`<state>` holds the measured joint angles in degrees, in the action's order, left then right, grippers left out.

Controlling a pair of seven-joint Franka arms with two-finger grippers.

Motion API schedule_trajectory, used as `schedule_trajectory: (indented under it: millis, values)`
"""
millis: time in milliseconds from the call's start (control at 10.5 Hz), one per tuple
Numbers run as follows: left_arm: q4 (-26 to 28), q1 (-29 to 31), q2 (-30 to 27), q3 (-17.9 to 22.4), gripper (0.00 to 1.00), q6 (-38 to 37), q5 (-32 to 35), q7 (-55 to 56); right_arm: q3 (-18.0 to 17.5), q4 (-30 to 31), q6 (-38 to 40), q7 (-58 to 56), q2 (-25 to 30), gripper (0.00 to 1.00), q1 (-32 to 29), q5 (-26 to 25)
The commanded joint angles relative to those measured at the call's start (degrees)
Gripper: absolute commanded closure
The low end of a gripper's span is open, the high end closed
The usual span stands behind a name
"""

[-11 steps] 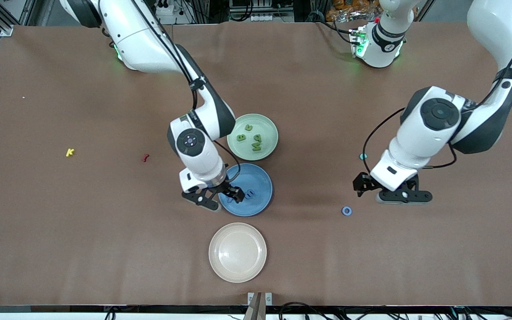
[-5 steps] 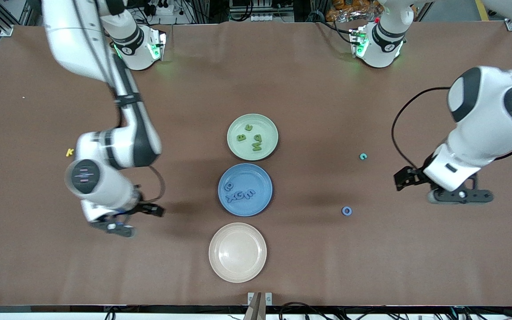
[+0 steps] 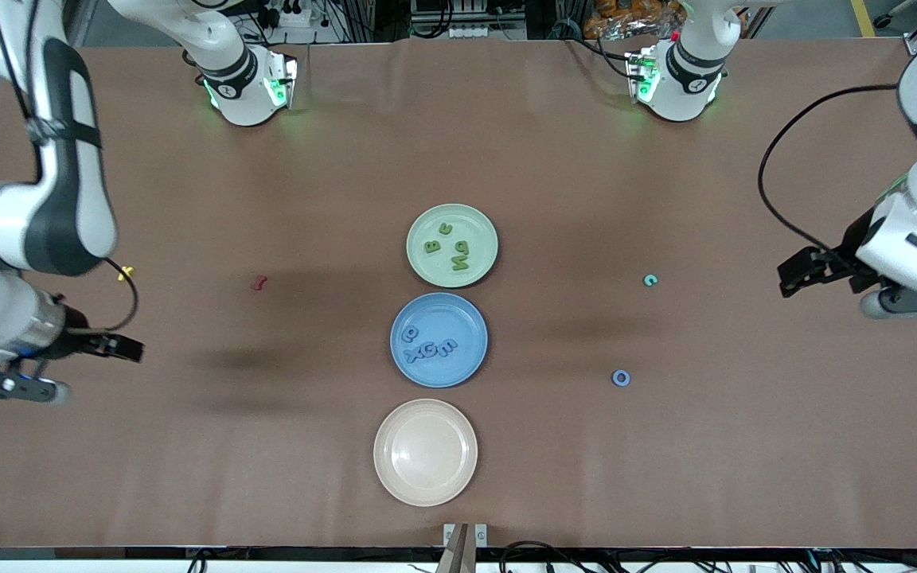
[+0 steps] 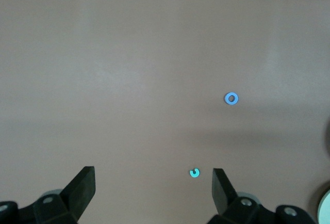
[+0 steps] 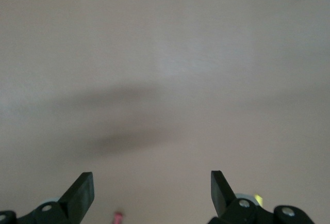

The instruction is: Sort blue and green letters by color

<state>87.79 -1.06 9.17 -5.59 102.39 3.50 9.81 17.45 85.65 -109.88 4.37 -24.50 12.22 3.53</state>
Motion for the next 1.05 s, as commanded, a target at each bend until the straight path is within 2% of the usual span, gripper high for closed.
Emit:
schedule_trajectory:
  millis: [0,380,570,761,951]
  values:
    - [0.5,-1.5,-2.6,2.9,0.00,-1.9,-1.5,-1.5,-1.2,3.8,8.0,-1.4,11.3,0.00,-2.7,-1.9]
    - [0.6,-2.5,-4.1,3.9,0.00,-4.8,-1.5,-1.5,-0.9,-0.8,22.8,-1.6,19.8,0.00,-4.0,-3.8]
    - [0.4,-3.6,-4.2,5.9,0.00,-6.0,-1.1,-2.2,-1.0,-5.5,28.9,-1.7,21.6,0.00,-3.9,-4.1]
    - [0.3,-4.0,-4.9,7.2,0.00,-6.3,-1.4,-4.0,-1.1,-4.7,27.5,-1.0,22.5,0.00,-3.1,-3.8]
    - [0.4,-3.3,-4.7,6.9,0.00,-6.3,-1.6,-4.1,-1.1,0.9,21.6,-0.9,24.9,0.00,-2.1,-3.7]
